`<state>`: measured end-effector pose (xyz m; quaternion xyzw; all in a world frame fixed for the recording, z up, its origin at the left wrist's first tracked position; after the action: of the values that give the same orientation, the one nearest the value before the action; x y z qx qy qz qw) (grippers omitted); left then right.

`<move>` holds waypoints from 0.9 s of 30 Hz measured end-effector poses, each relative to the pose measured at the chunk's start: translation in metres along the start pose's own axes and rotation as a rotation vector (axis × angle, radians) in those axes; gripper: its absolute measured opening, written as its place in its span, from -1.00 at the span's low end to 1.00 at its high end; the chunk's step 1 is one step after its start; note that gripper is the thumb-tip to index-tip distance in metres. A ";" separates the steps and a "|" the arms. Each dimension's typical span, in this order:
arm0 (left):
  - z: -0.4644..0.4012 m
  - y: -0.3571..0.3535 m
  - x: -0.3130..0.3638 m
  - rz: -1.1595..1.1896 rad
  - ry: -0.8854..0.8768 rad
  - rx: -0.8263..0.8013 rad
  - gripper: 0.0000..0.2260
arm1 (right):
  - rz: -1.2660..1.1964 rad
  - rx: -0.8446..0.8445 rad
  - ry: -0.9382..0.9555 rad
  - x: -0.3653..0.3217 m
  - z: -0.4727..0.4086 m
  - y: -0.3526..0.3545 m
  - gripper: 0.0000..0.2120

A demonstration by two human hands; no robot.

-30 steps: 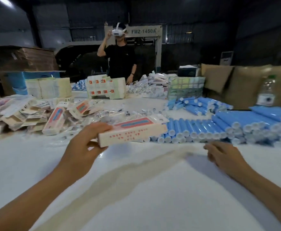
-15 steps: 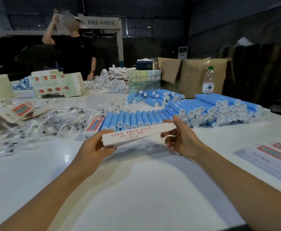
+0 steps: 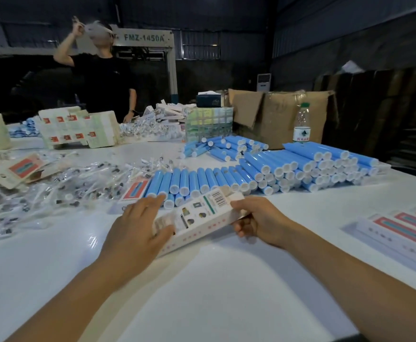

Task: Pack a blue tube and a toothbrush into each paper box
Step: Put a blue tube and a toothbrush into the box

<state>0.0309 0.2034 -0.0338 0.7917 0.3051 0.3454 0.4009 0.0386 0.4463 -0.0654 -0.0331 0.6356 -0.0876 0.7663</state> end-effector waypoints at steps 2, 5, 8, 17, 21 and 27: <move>-0.003 -0.007 0.020 -0.282 -0.132 -0.059 -0.32 | 0.016 -0.034 0.010 0.000 0.001 -0.004 -0.87; -0.014 -0.020 0.043 -0.496 -0.193 -0.129 -0.20 | 0.085 -0.108 0.040 -0.001 0.004 -0.008 -0.84; -0.024 -0.023 0.055 -0.478 -0.169 -0.101 -0.21 | 0.170 -0.153 0.079 -0.001 0.007 -0.011 -0.83; -0.016 -0.030 0.049 -0.477 -0.142 -0.086 -0.38 | 0.385 -0.041 0.075 0.002 0.008 -0.009 -0.66; -0.010 -0.040 0.044 -0.487 -0.193 -0.157 -0.42 | 0.684 0.280 0.181 -0.026 0.004 0.014 -0.76; -0.017 -0.050 0.049 -0.489 -0.256 -0.220 -0.42 | 1.164 0.757 0.354 -0.136 -0.034 0.076 -0.79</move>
<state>0.0353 0.2730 -0.0540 0.6835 0.3948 0.1670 0.5908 -0.0120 0.5473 0.0477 0.5942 0.5907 0.1170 0.5331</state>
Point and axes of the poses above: each hand's wrist, its own z-axis away from the middle knuckle, its own y-axis out of the back of the hand, x = y × z, the point moved 6 cm from there along -z, towards the middle knuckle, and after that the axes turned 6 degrees about -y, right-handed, at the moved point
